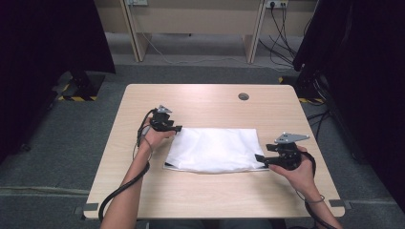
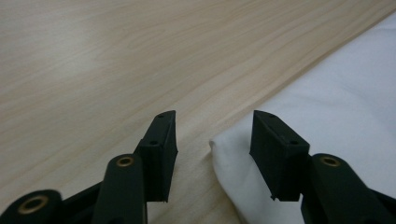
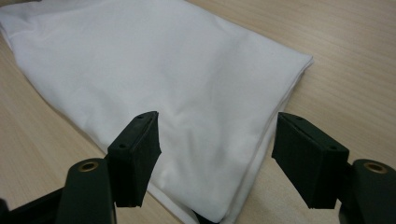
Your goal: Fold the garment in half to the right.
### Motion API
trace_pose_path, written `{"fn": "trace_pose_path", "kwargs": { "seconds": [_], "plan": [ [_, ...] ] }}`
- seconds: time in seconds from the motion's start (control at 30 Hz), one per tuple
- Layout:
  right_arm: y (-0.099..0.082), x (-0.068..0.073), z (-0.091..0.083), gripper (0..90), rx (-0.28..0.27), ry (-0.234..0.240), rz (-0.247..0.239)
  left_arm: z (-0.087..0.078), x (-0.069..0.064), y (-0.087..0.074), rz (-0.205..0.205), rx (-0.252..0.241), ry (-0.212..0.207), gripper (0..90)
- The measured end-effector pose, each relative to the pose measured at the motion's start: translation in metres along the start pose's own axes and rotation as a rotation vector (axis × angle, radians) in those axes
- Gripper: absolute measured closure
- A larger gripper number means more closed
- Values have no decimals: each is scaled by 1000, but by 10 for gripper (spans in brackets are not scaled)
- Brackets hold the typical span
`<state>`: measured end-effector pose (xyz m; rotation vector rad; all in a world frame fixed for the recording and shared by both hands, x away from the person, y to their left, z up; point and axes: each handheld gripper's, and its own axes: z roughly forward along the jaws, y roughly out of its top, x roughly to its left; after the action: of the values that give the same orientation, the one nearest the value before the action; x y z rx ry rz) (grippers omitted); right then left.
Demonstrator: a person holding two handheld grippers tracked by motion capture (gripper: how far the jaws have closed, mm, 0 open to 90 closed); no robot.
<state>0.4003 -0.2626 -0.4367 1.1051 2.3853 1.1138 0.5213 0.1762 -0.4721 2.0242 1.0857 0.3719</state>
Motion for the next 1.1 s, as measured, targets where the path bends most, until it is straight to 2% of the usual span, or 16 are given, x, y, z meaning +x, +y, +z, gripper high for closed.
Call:
{"fn": "trace_pose_path", "kwargs": {
  "seconds": [0.13, 0.23, 0.37, 0.43, 0.67, 0.77, 0.93, 0.97, 1.0, 1.07, 1.1],
  "plan": [
    [1, 2, 2, 322, 5, 2, -11, 6, -2, -2, 13, 25, -10, 589],
    [2, 4, 2, 323, -1, 7, -12, 9, -2, -4, 12, 11, -11, 650],
    [4, 8, 4, 323, 7, 13, -25, 10, -6, -5, 31, 4, -26, 787],
    [5, 11, 6, 324, 10, 19, -31, 9, -6, -5, 28, 1, -26, 818],
    [20, 29, 11, 333, 3, 48, -92, -6, -12, 3, 74, -23, -25, 830],
    [30, 38, 14, 335, -2, 62, -119, -14, -13, 6, 79, -33, -28, 831],
    [50, 59, 22, 340, -5, 94, -183, -27, -20, 16, 114, -33, -24, 833],
    [50, 59, 22, 340, -5, 94, -183, -27, -20, 16, 114, -33, -24, 832],
    [61, 71, 27, 340, -7, 114, -212, -27, -20, 16, 114, -33, -24, 832],
    [61, 71, 27, 344, -7, 114, -212, -30, -21, 18, 121, -30, -23, 832],
    [70, 80, 32, 344, -9, 130, -233, -30, -21, 18, 121, -30, -23, 832]
  ]
}}
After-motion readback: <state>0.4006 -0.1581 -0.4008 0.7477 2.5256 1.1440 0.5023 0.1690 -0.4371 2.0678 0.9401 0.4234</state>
